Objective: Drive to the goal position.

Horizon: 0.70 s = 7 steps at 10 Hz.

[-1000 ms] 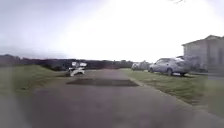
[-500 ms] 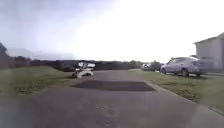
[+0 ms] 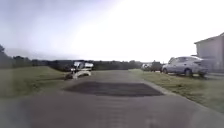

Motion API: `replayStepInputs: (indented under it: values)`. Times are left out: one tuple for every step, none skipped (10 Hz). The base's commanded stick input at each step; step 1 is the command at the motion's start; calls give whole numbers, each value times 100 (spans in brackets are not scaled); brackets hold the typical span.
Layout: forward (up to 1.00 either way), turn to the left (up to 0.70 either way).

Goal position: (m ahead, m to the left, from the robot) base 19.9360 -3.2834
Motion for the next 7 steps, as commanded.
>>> replayStepInputs:
  values:
    - [100,0]
    - [100,0]
    - [100,0]
    - [100,0]
    - [100,0]
    - [100,0]
    - [100,0]
